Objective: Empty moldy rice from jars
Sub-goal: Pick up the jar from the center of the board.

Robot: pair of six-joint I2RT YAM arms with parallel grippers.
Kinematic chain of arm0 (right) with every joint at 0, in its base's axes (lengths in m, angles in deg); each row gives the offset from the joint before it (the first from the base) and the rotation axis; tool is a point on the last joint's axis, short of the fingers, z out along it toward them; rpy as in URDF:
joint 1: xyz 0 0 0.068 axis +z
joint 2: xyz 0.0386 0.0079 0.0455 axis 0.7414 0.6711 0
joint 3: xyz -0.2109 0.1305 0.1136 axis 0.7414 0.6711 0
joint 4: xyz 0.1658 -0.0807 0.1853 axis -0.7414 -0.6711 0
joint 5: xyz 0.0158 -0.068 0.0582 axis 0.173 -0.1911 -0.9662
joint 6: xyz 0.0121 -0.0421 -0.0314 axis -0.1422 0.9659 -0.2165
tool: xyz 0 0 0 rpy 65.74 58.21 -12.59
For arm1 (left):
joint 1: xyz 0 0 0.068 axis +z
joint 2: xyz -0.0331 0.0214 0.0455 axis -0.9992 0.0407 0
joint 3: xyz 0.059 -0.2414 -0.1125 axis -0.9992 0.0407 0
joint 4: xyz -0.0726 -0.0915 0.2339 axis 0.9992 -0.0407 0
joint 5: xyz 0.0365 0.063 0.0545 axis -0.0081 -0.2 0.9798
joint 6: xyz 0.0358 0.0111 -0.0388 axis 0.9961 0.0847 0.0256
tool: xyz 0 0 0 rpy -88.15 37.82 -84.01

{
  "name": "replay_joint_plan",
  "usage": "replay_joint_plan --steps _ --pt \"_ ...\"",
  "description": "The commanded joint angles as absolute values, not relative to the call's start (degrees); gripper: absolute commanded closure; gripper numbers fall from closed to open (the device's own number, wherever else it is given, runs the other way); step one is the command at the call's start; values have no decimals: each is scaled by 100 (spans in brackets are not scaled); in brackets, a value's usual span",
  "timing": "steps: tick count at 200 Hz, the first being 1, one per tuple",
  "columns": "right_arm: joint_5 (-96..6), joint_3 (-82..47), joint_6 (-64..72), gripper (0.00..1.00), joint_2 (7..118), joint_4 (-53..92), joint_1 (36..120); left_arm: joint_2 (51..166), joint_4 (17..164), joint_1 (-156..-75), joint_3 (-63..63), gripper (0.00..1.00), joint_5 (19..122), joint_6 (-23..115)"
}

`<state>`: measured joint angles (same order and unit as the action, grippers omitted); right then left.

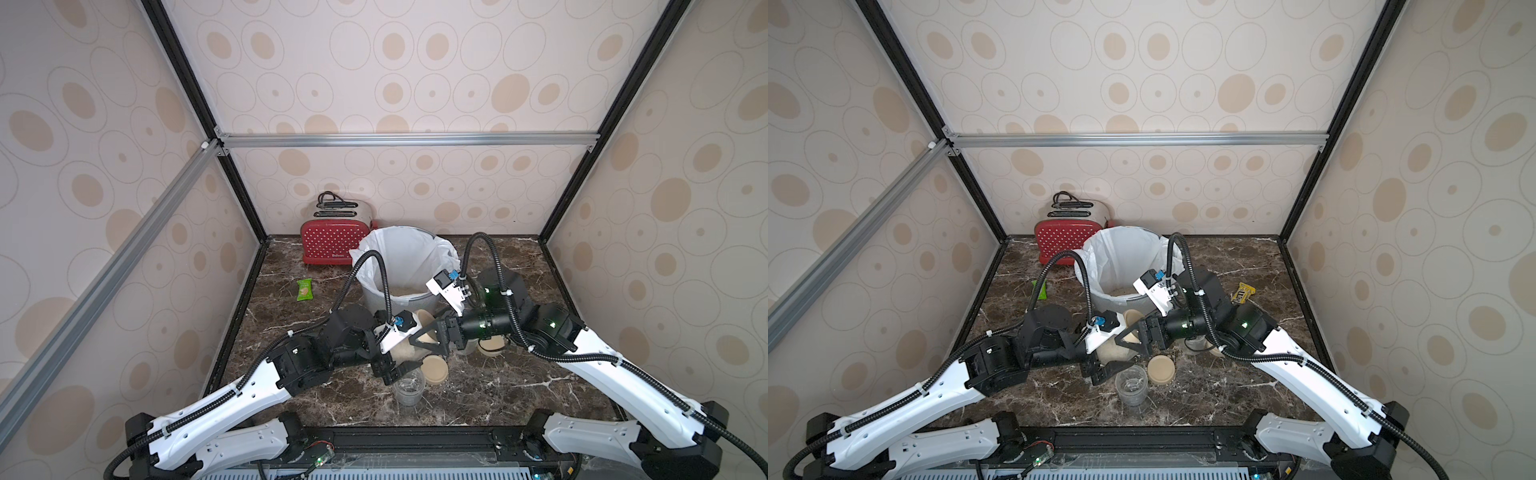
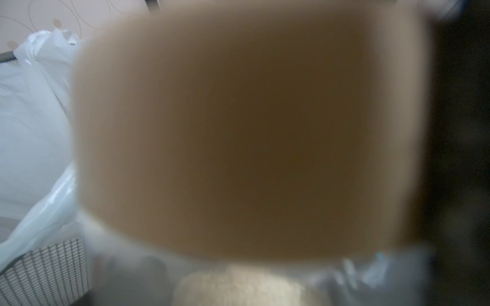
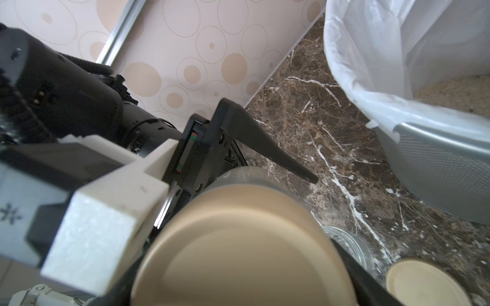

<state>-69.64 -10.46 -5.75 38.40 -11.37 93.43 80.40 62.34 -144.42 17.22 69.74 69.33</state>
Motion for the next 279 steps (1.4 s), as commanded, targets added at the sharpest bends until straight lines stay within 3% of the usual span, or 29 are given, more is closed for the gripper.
replay_joint_plan --steps 1,59,109,128,145,161,181,279 --pt "-7813 -1048 -924 49 3770 -94 9358 8089 6874 -14481 1689 1 7027 6977" --pt "-7870 -1059 -982 50 3885 -115 9356 8346 7045 -14481 1559 4 7063 7120" --pt "-7812 -1095 -969 50 3914 -175 9355 8524 7129 -14482 1428 44 6968 7117" --pt "-7732 -1132 -922 49 3905 -281 9356 8452 7281 -14483 1497 54 7037 6990" --pt "-7620 -1166 -894 42 3895 -349 9356 8353 7465 -14482 1590 61 7120 6871" --pt "-7353 -1216 -833 21 3877 -513 9356 8266 7578 -14480 1662 65 7180 6767" --pt "-6908 -1269 -760 0 3810 -703 9356 8163 7641 -14487 1726 67 7351 6624" --pt "-5473 -931 -781 0 2959 -385 9358 7610 8198 -14481 2156 70 7967 6224"
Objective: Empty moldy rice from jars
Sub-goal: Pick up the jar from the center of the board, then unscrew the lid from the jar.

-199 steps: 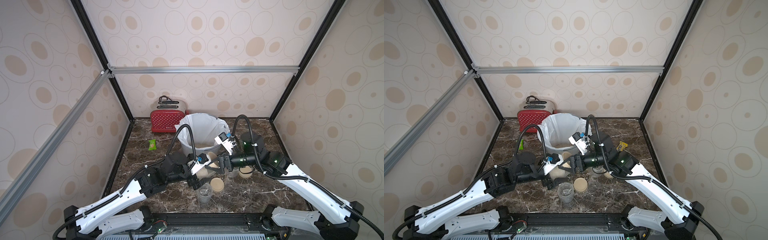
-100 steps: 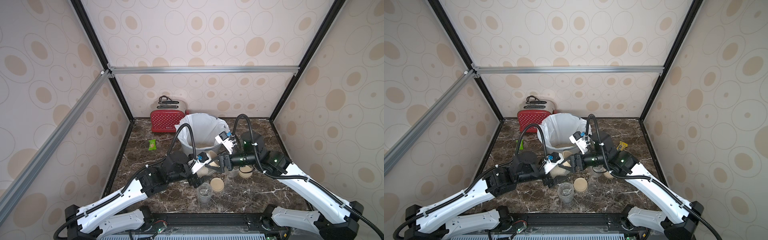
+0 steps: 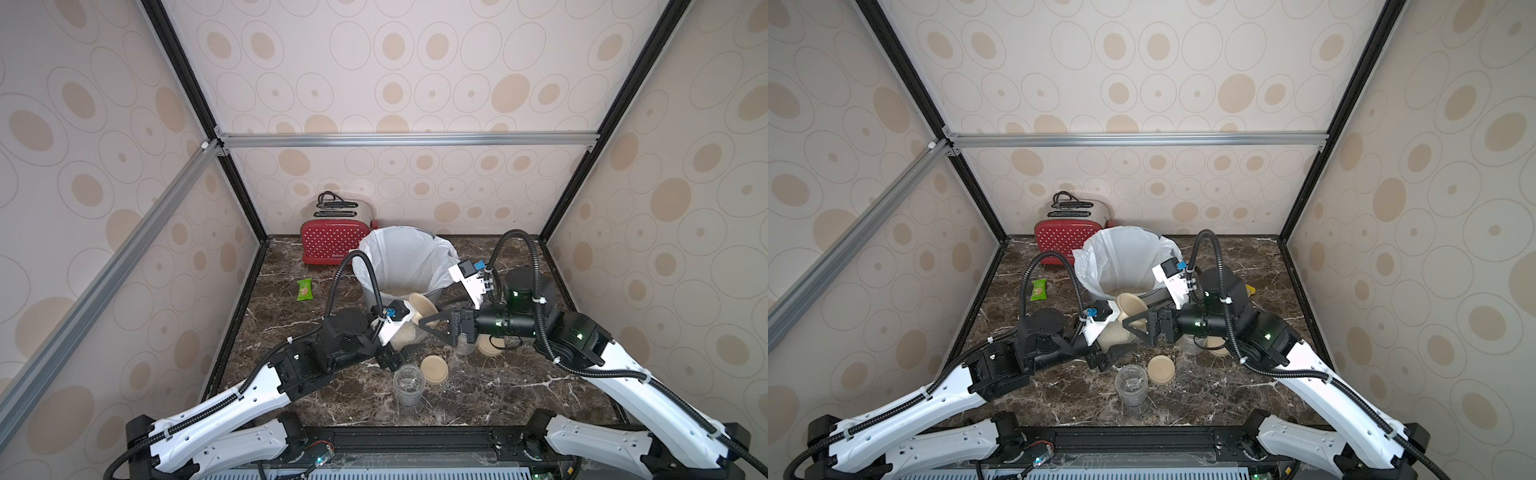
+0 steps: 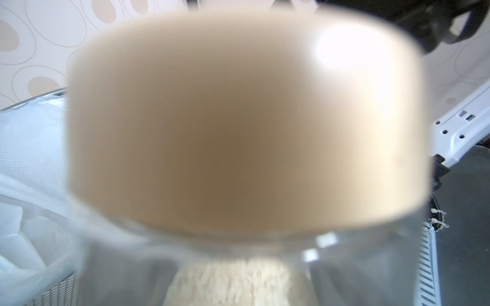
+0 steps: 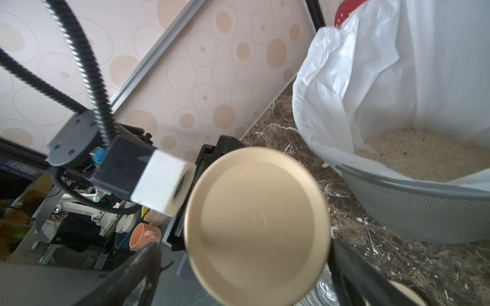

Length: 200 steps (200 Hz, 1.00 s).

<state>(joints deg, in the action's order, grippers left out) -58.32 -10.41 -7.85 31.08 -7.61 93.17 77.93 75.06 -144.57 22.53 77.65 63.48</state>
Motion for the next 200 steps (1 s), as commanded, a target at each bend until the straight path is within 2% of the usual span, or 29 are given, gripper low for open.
replay_joint_plan --steps 1,86,125,146,200 --pt "-5465 -926 -784 0 2952 -384 9361 7606 8204 -14485 2157 70 7967 6223" --pt "-5520 -900 -838 0 3459 156 9357 7723 8355 -14482 2036 70 7801 6203" --pt "-5790 -859 -879 13 3560 449 9364 7675 8289 -14480 2043 70 7809 6213" --pt "-5867 -846 -888 17 3608 450 9368 7656 8292 -14484 2038 71 7787 6211" --pt "-6003 -833 -856 14 3709 429 9371 7716 8203 -14480 1940 70 7677 6204"
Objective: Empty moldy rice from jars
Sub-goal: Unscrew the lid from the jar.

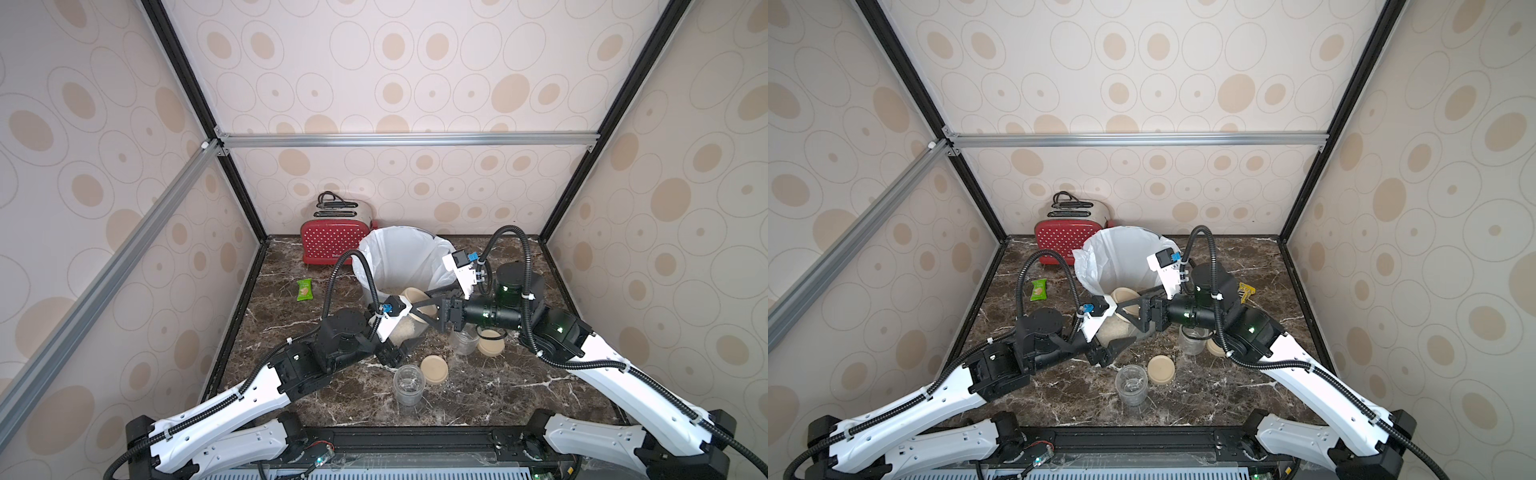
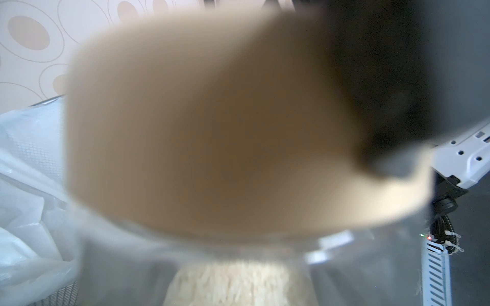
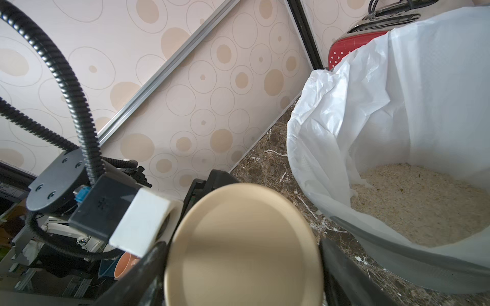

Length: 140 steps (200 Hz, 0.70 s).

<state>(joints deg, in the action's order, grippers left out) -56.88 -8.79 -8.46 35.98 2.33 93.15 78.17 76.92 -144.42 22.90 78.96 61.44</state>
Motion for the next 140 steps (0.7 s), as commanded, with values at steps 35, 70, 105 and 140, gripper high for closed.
replay_joint_plan --steps 35,70,105,140 --pt "-6021 -882 -805 10 3765 364 9366 7699 8180 -14486 1913 70 7700 6187" --pt "-6058 -880 -795 5 3773 346 9367 7641 8179 -14485 1955 69 7779 6164" --pt "-5945 -876 -770 14 3756 285 9366 7614 8152 -14481 1957 70 7740 6143" --pt "-5898 -971 -644 29 3692 267 9363 7675 7978 -14472 1842 71 7327 6098"
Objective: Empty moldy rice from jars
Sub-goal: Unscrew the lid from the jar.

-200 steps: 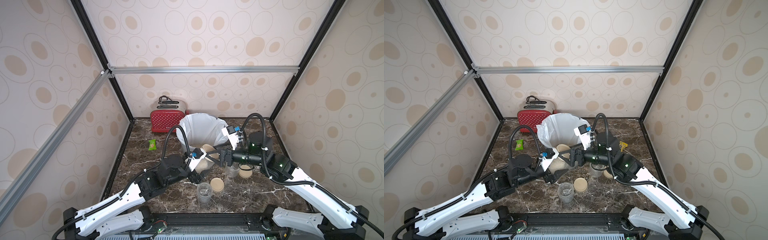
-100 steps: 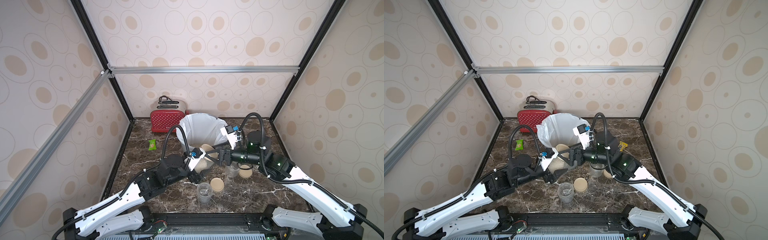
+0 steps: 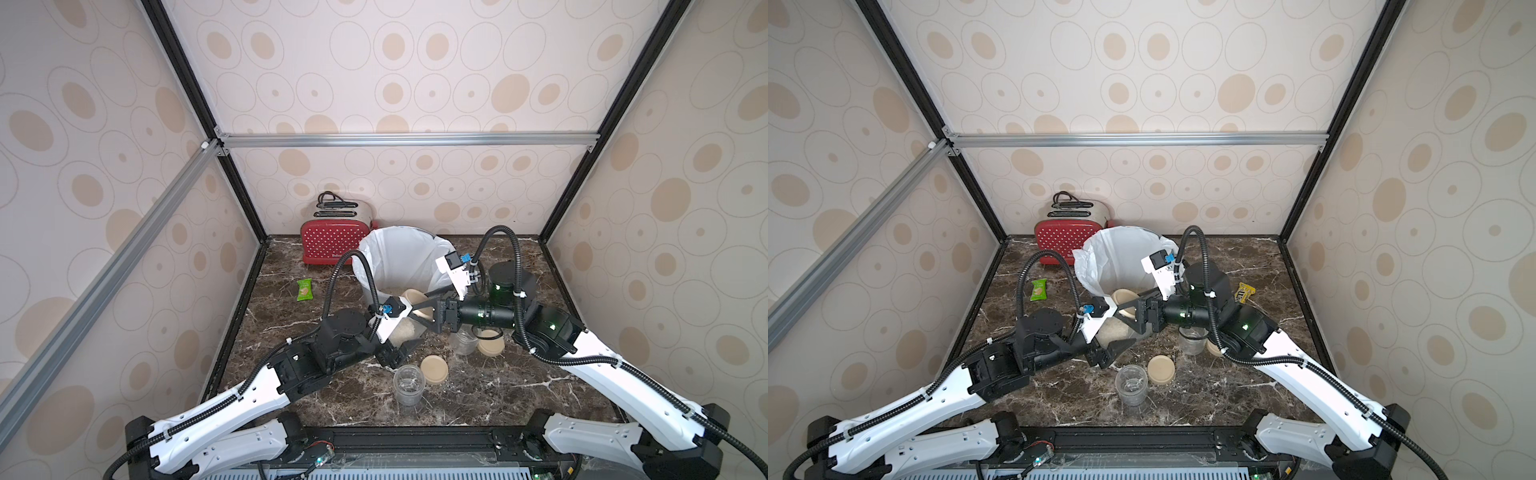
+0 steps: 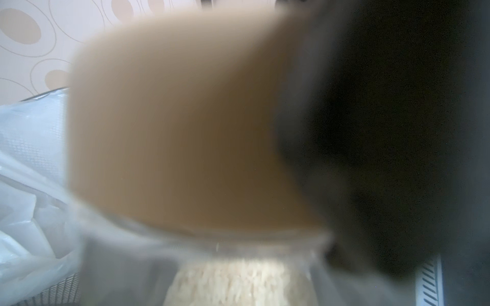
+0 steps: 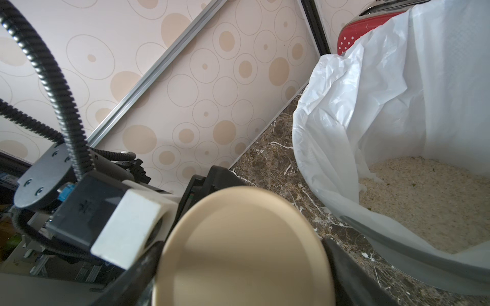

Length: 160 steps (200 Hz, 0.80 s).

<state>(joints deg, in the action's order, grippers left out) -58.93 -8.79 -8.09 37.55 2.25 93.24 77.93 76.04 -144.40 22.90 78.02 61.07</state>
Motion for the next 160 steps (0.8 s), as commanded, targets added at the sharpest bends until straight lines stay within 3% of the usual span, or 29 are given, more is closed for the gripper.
replay_joint_plan --steps 1,76,121,160 --pt "-5893 -976 -640 30 3693 267 9363 7682 7962 -14476 1829 71 7287 6098" --pt "-6885 -1951 494 41 3702 109 9354 8238 7919 -14204 1031 72 5026 5446" --pt "-8535 -2967 1453 41 4065 -174 9350 8503 8370 -13944 680 72 3706 4879" --pt "-9863 -3987 2123 41 4609 -941 9353 8761 8091 -13950 314 71 3303 4967"
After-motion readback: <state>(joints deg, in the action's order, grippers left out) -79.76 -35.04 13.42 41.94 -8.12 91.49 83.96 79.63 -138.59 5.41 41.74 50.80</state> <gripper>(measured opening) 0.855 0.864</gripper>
